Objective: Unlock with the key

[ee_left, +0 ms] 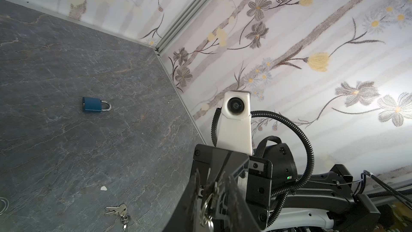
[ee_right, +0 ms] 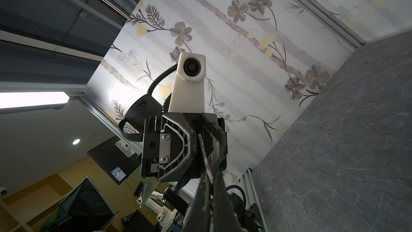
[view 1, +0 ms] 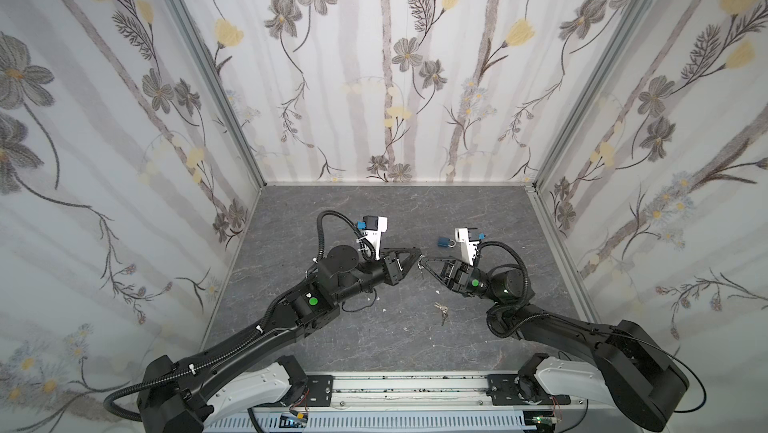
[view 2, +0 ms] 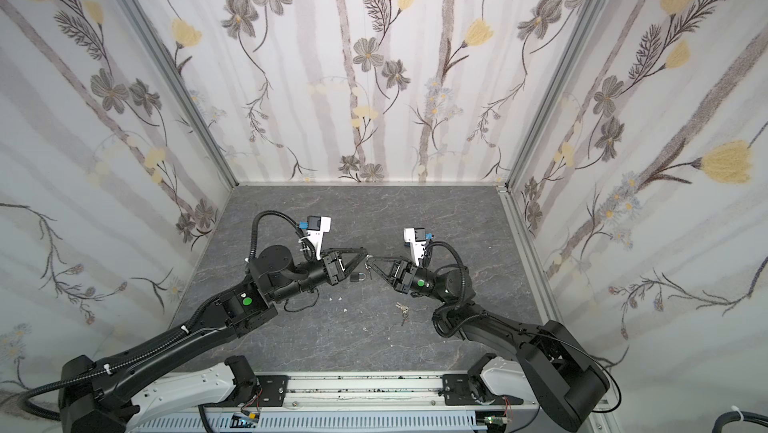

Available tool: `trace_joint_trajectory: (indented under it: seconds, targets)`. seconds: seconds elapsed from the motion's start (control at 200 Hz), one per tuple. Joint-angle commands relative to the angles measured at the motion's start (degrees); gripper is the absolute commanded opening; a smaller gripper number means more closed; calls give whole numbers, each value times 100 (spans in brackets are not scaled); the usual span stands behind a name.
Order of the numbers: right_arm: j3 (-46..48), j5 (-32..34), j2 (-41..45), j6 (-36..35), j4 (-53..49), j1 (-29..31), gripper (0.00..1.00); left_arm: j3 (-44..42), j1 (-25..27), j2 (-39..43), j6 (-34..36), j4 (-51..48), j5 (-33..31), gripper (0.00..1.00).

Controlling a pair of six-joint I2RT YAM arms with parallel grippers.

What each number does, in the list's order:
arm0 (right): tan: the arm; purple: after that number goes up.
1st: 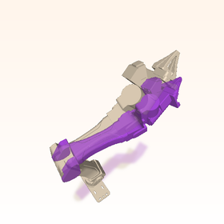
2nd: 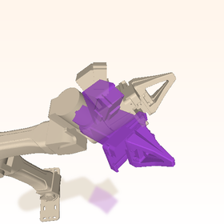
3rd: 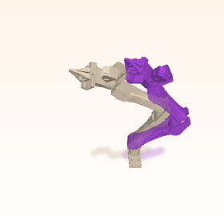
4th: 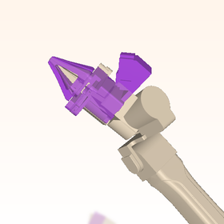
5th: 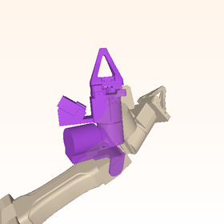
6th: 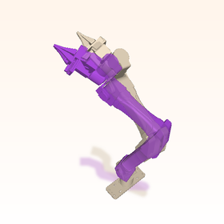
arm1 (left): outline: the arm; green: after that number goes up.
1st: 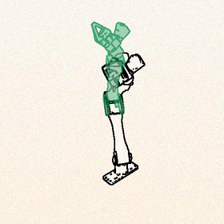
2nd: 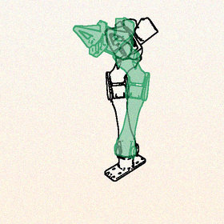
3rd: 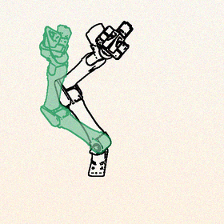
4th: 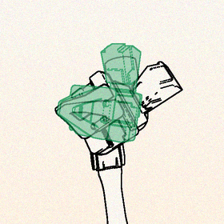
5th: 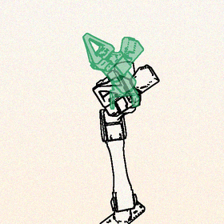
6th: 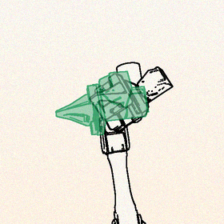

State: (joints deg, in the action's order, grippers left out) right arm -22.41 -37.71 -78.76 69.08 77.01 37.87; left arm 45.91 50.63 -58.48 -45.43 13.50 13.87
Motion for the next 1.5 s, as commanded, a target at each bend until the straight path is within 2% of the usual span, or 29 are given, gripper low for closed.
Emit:
trace_joint_trajectory:
  seconds: [0.0, 0.105, 0.3, 0.325, 0.355, 0.38, 0.5, 0.704, 0.919, 1.139, 1.494]
  targets:
    - [-10, -34, 34, -79, 24, 1, 0, 80, 6, -116, -78, 196, 353, 9]
    - [-17, -60, 58, -96, -1, -3, 0, 94, 1, -173, -89, 234, 362, 0]
    - [22, -41, 276, -340, -370, -30, 0, 84, -9, -49, -54, 57, 132, 0]
    - [31, -34, 319, -394, -468, -41, 0, 83, -18, -14, -54, 1, 76, 10]
    - [49, -34, 383, -458, -589, -60, 0, 84, -22, 27, -66, -107, -46, 33]
    - [67, -27, 436, -508, -684, -84, 0, 80, -27, 70, -76, -226, -154, 44]
    - [200, -11, 738, -767, -1246, -226, 0, 144, -102, 253, -4, -911, -533, 65]
    - [302, 334, 1561, -1742, -3128, -350, 0, 543, -406, 172, 204, -2565, -889, 74]
    - [469, 893, 2289, -2460, -4650, -398, 0, 693, -890, -374, 322, -3261, -640, 76]
    - [699, 1280, 2702, -2751, -5275, -403, 0, 1006, -1303, -1534, 510, -3371, 122, 79]
    - [931, 1570, 2943, -2909, -5589, -410, 0, 2081, -1494, -3452, 1106, -3727, 592, 82]
